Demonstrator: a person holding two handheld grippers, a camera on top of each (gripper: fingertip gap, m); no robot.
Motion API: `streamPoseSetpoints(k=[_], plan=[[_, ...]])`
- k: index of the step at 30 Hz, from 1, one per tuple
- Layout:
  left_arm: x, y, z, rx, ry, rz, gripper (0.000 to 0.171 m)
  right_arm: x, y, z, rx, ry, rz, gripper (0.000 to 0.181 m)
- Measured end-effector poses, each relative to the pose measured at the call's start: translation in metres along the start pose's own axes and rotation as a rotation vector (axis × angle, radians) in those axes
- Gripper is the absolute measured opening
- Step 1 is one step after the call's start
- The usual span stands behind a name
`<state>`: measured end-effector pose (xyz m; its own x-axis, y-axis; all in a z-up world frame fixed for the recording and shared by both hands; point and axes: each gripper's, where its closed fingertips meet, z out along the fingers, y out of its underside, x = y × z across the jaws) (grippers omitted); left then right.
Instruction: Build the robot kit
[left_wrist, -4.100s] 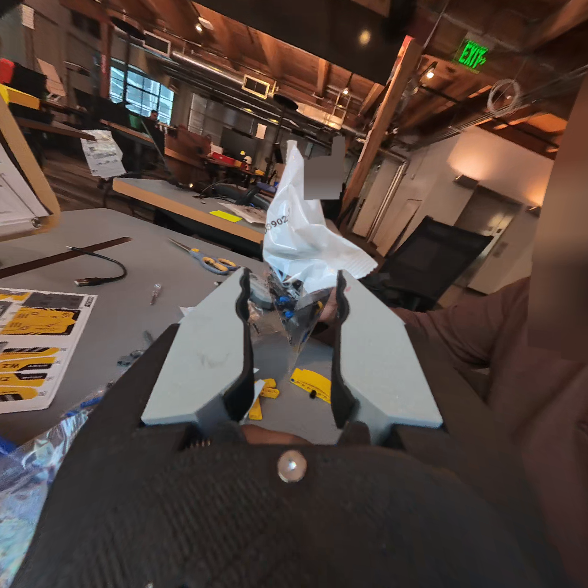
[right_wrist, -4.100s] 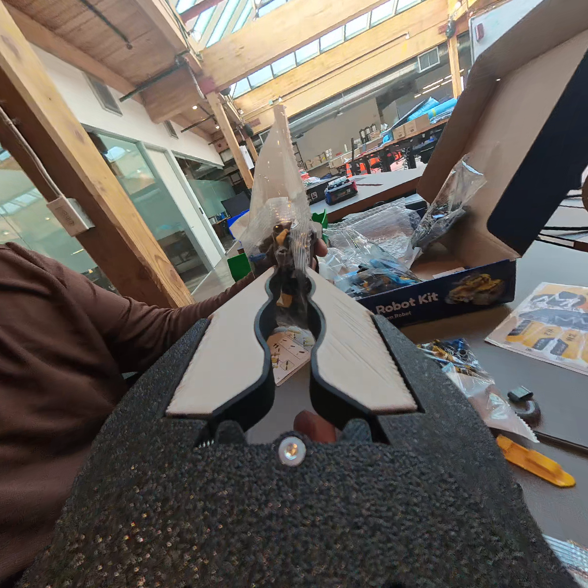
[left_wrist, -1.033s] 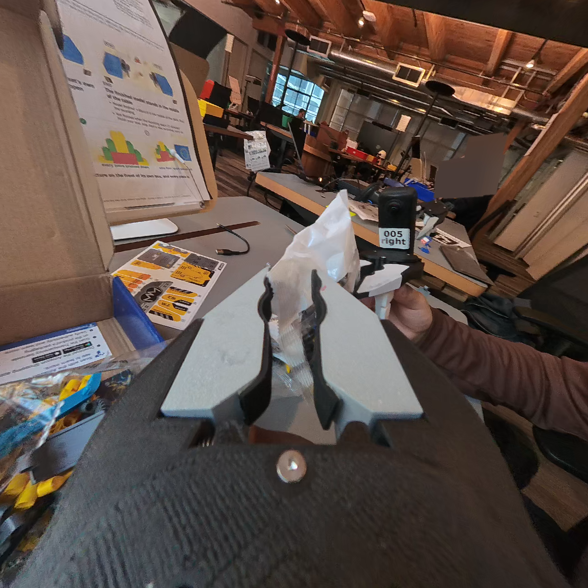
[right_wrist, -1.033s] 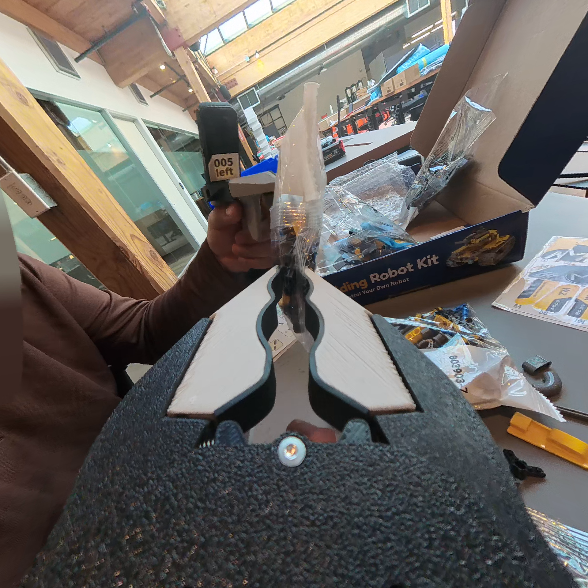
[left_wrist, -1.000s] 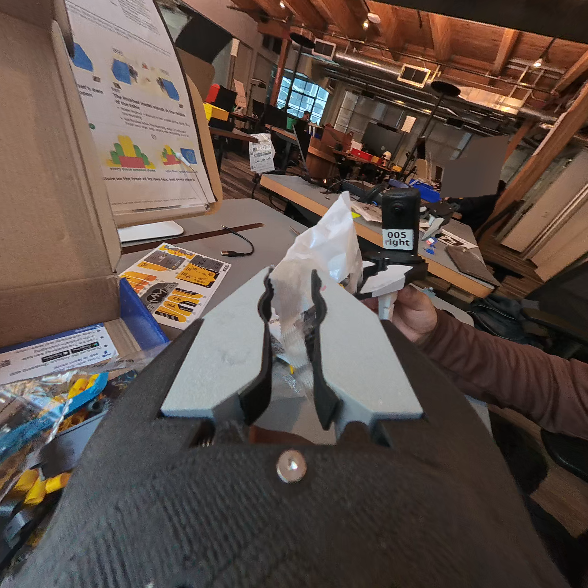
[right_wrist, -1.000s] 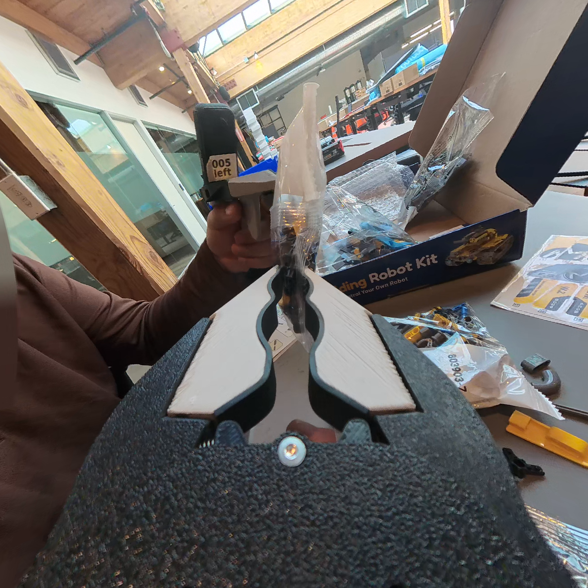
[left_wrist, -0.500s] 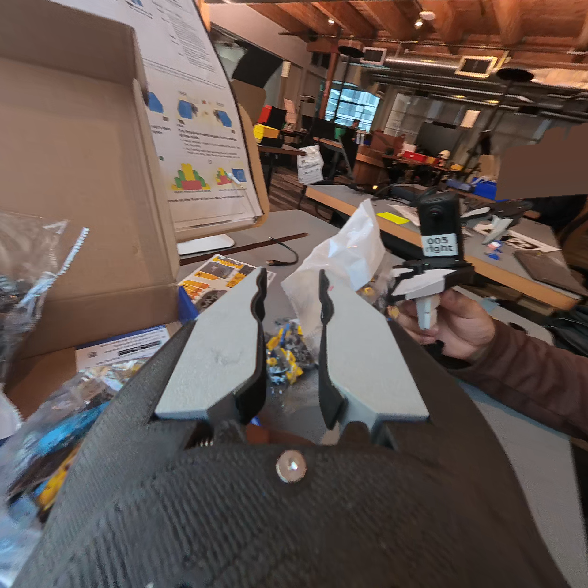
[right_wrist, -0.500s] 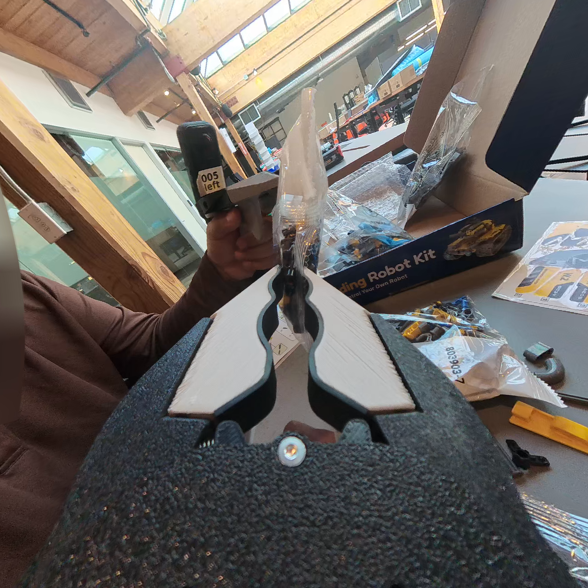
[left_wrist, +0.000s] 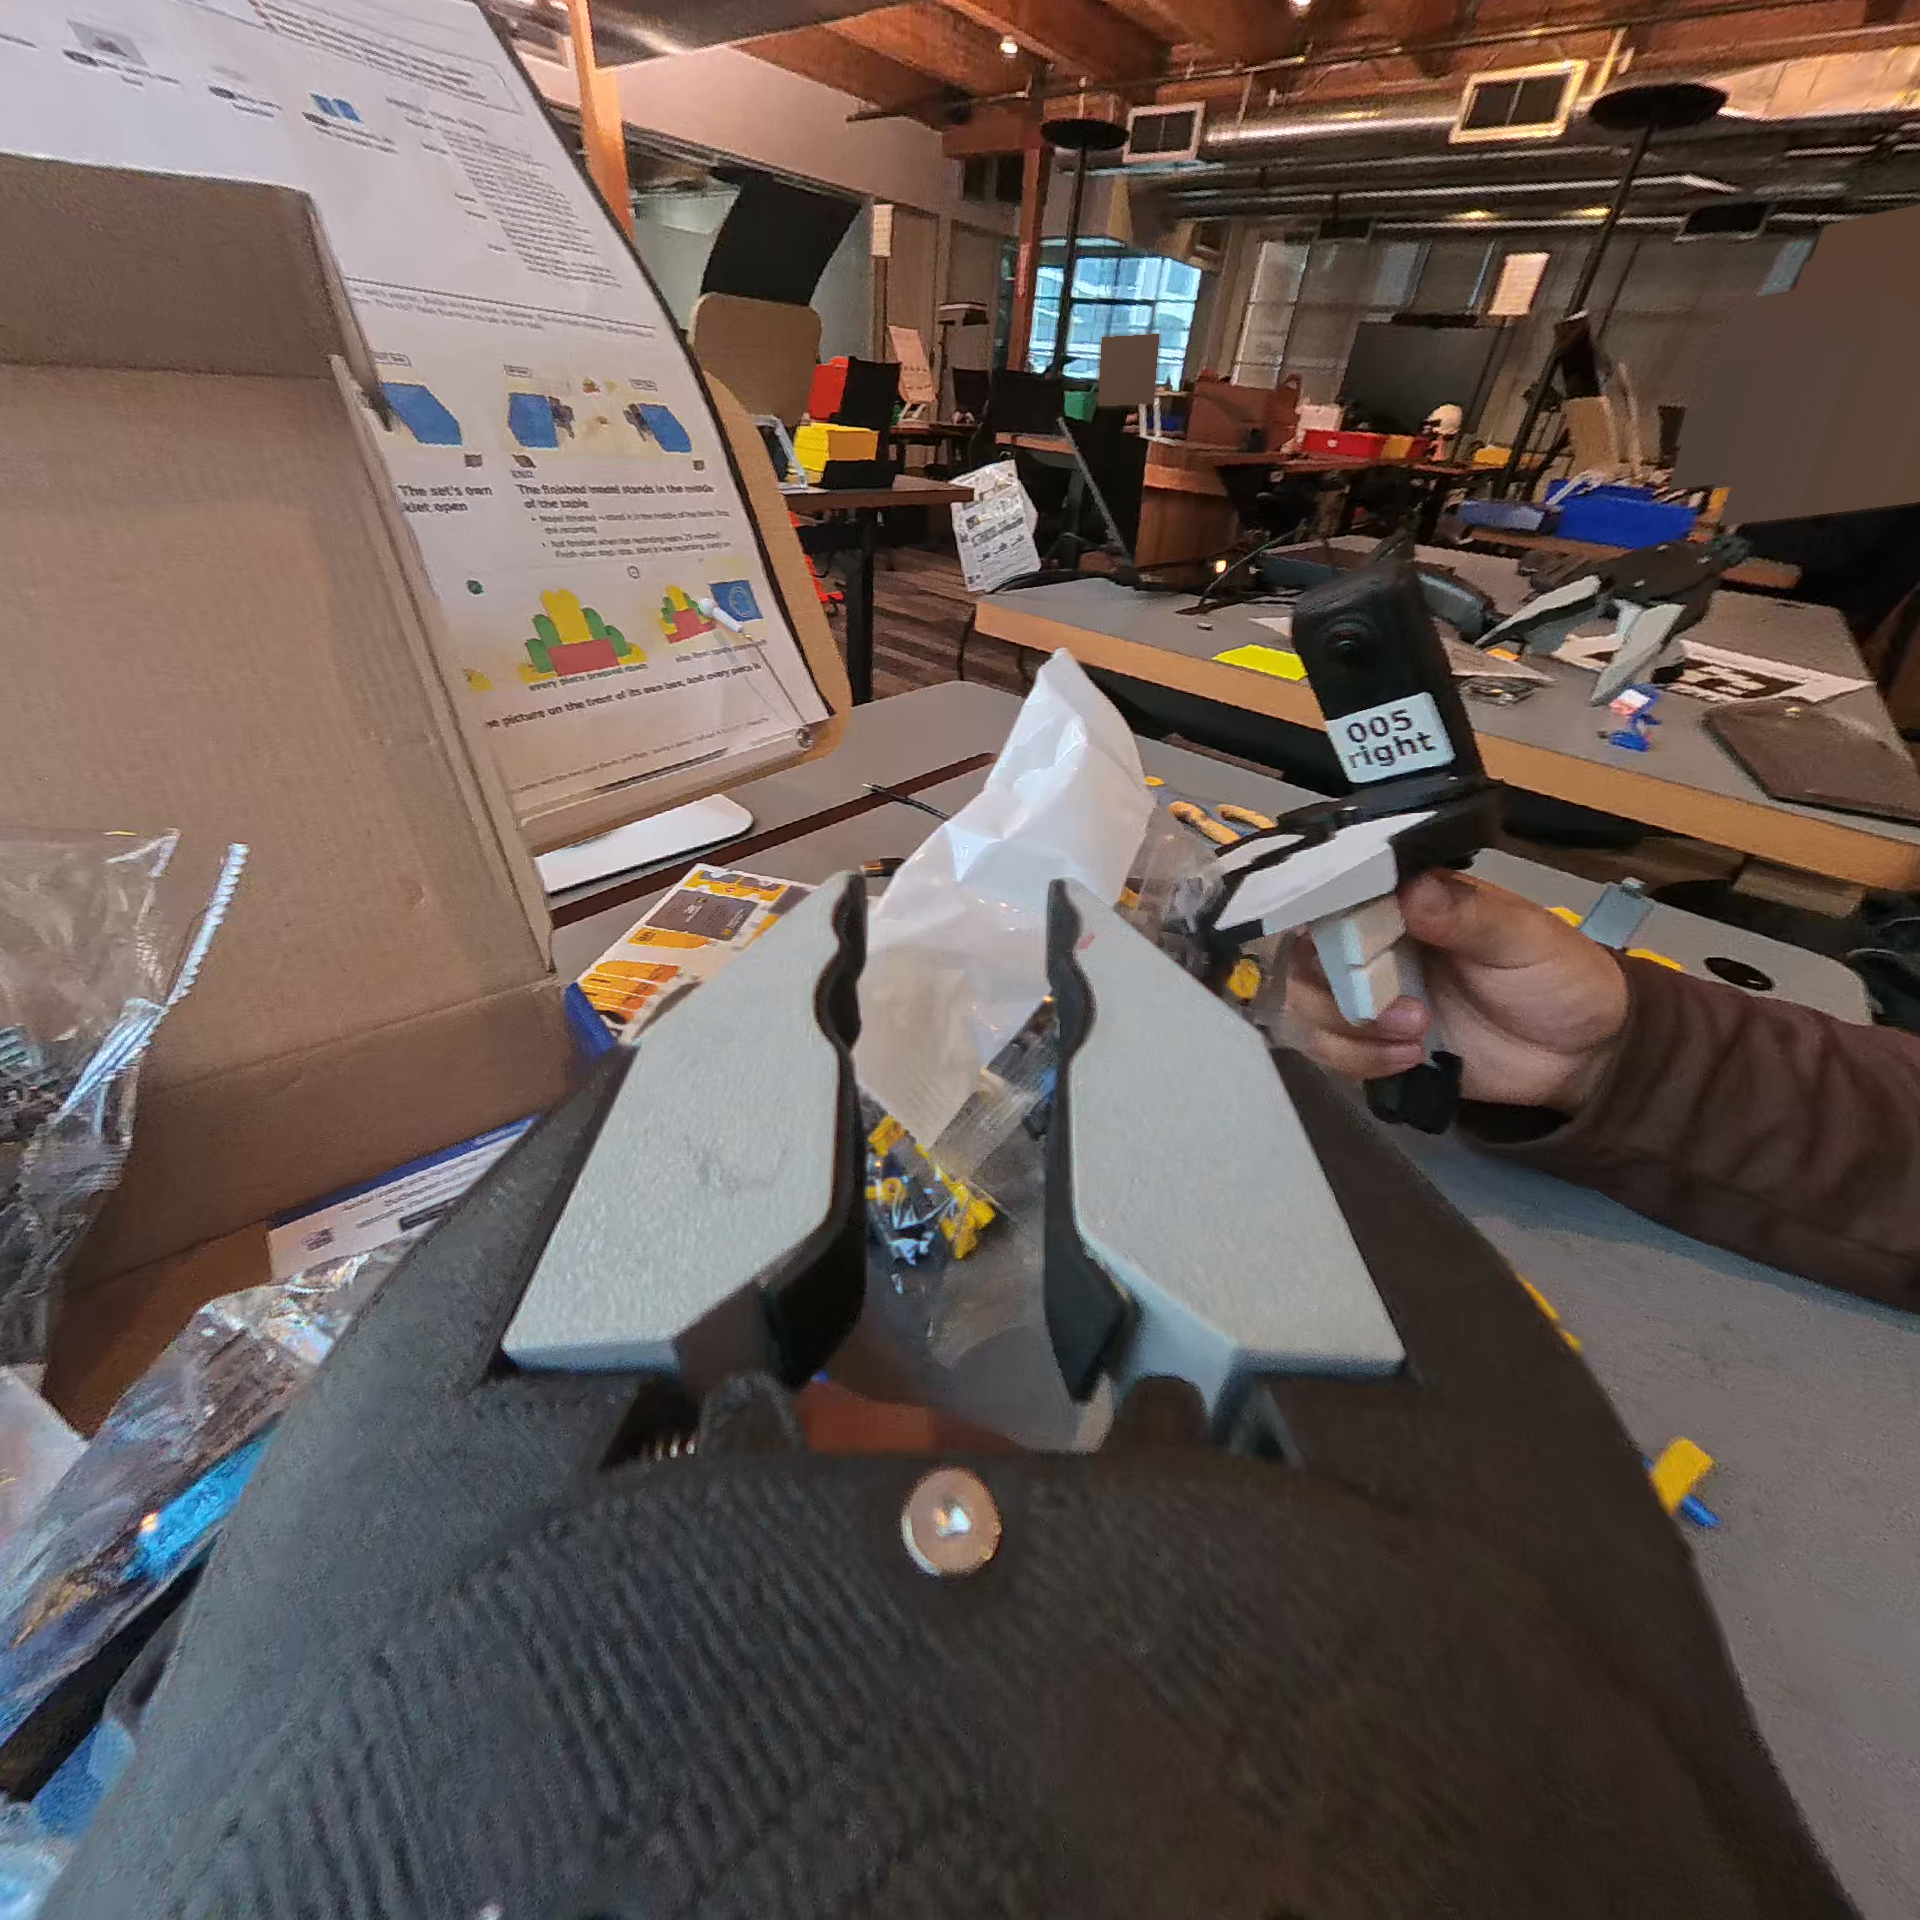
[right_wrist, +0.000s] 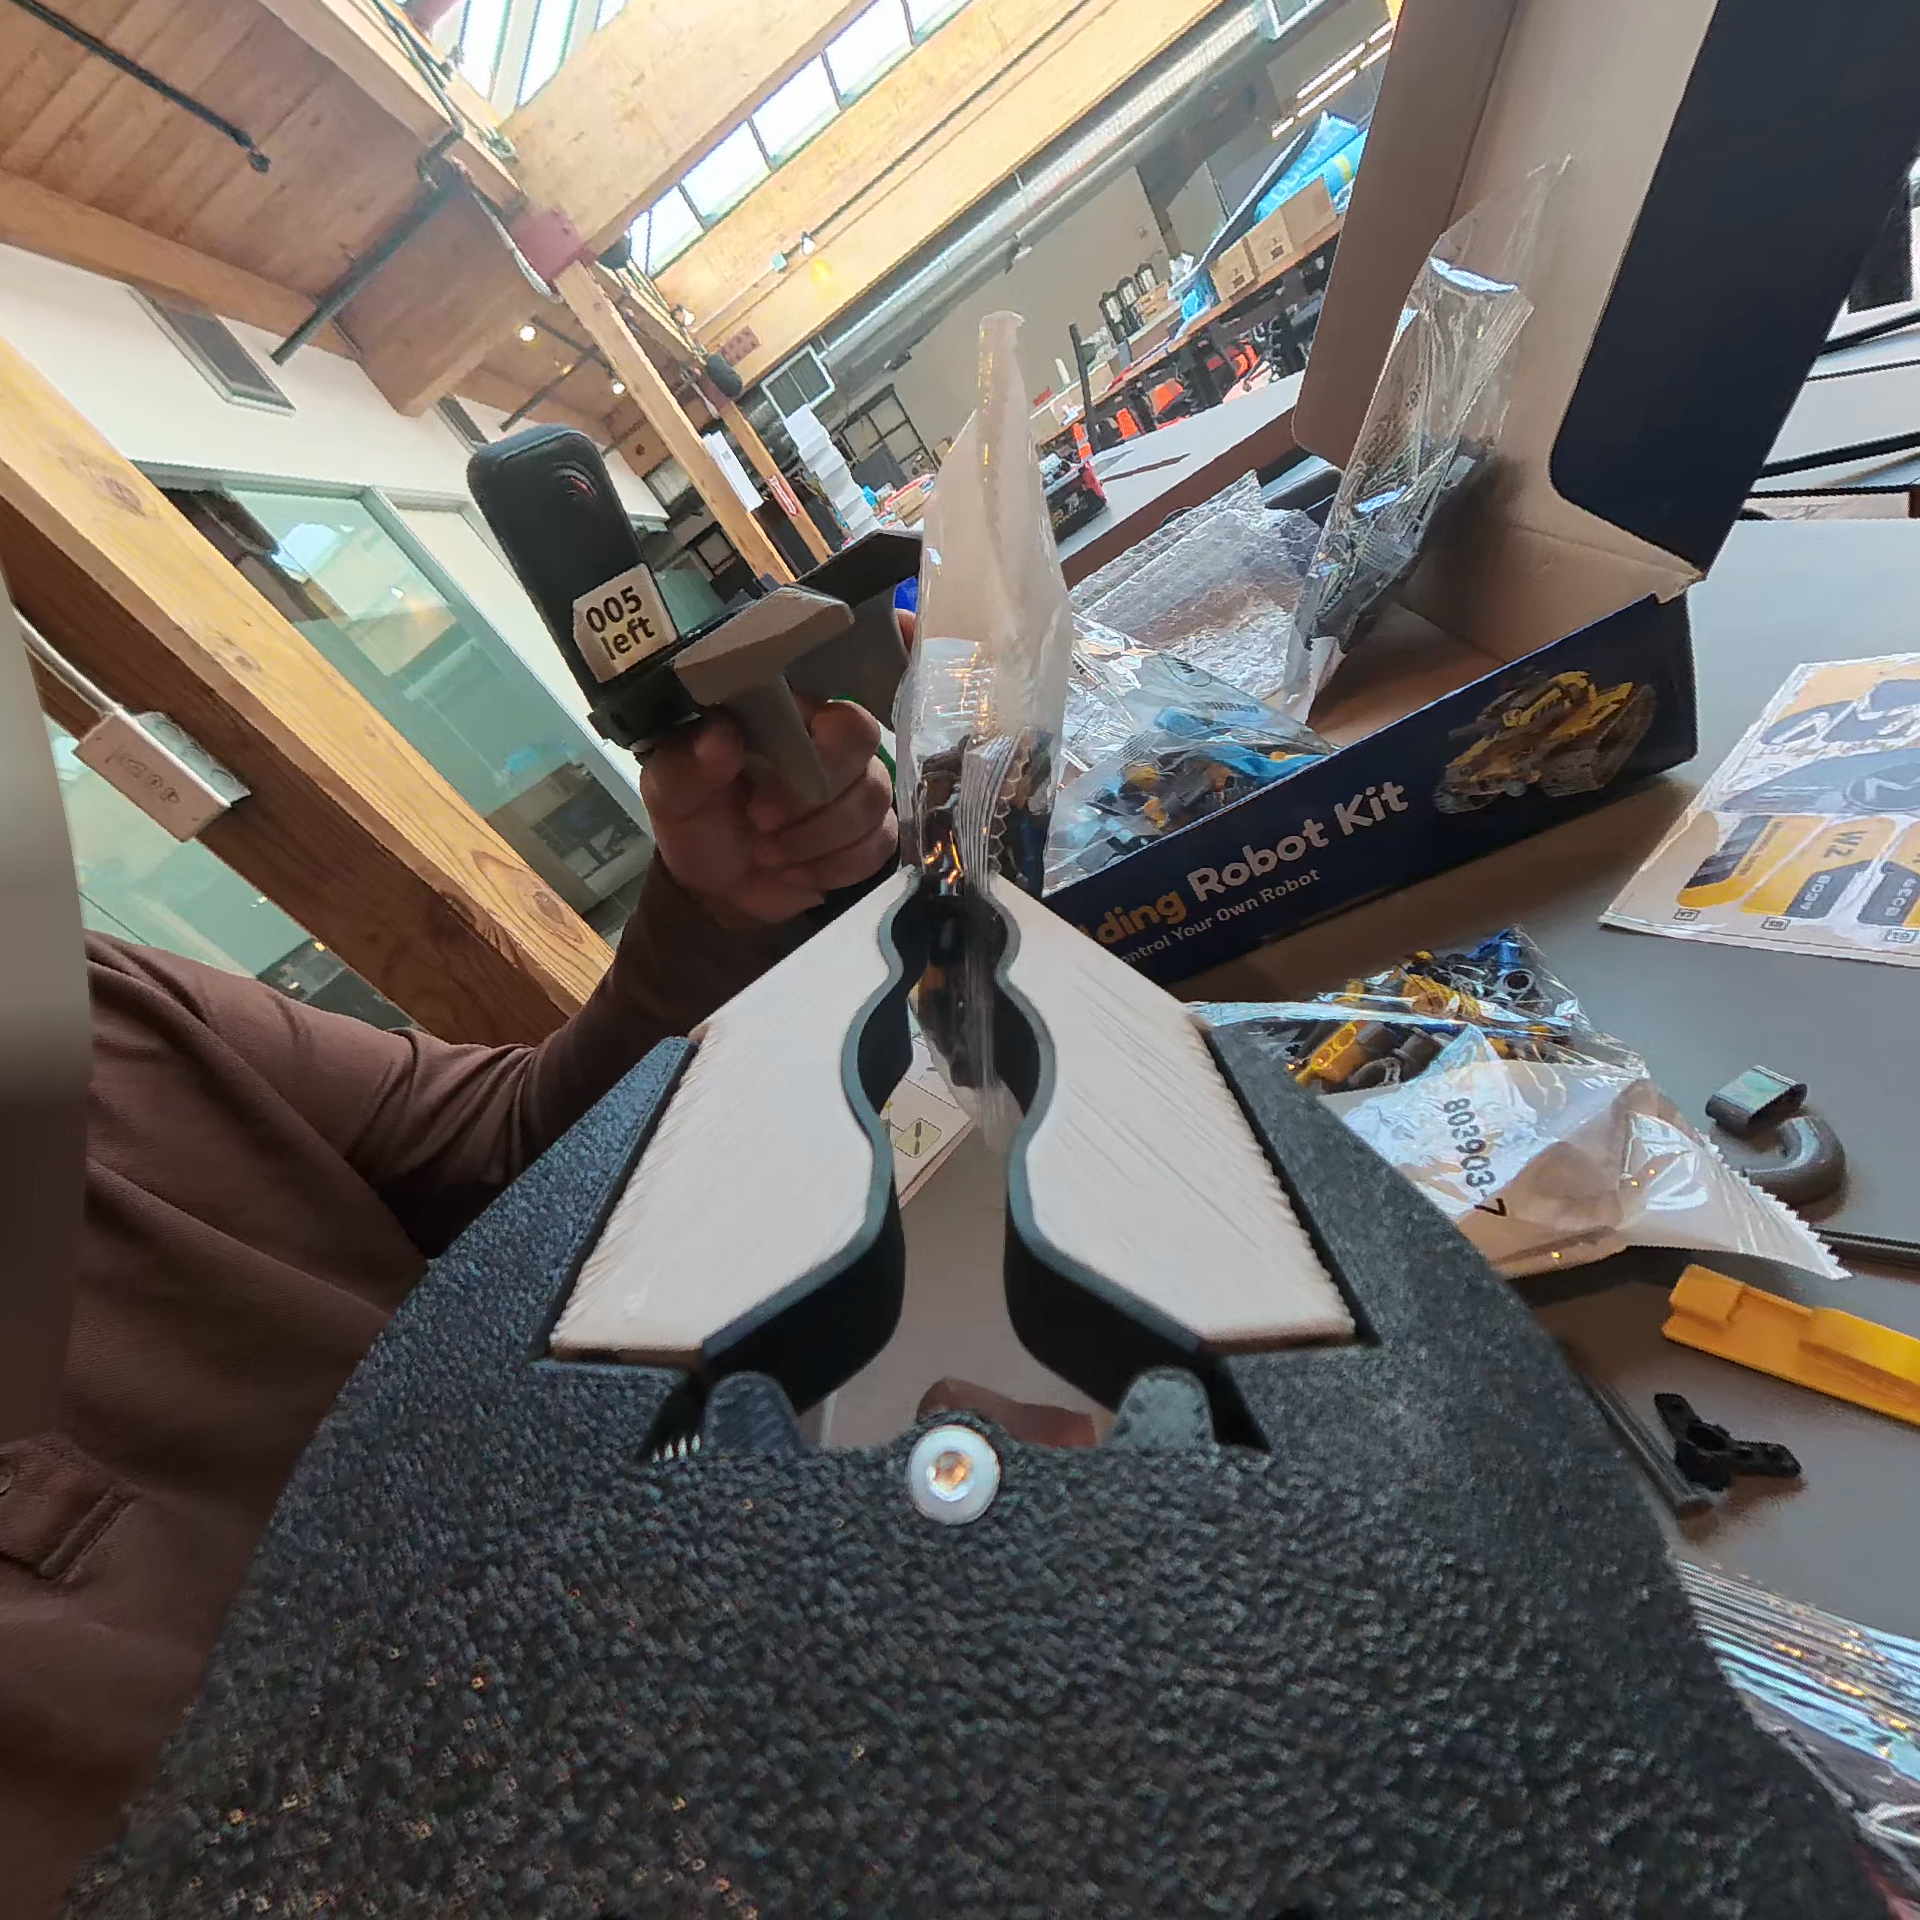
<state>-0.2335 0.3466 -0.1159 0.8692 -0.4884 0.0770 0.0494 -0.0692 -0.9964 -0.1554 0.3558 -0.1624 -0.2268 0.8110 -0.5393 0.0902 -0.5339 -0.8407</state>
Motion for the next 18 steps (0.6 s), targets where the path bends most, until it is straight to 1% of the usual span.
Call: streamPoseSetpoints(k=[3,7,9,12,18], plan=[[0.015,0.007,0.003,-0.041,0.076,0.038,0.031,0.001,0.002,0.001,-0.009,0.005,0.002,0.007],[0.023,0.022,0.009,-0.114,0.062,0.166,0.031,0.004,0.007,0.003,-0.037,0.031,-0.001,0.007],[0.025,0.028,0.01,-0.144,0.072,0.169,0.031,0.003,0.009,0.004,-0.052,0.028,-0.008,0.007],[0.034,0.037,0.009,-0.196,0.154,0.131,0.03,-0.003,0.012,0.007,-0.064,-0.002,-0.013,0.007],[0.038,0.048,0.013,-0.238,0.152,0.175,0.034,-0.005,0.018,0.012,-0.09,-0.008,-0.019,0.007]])
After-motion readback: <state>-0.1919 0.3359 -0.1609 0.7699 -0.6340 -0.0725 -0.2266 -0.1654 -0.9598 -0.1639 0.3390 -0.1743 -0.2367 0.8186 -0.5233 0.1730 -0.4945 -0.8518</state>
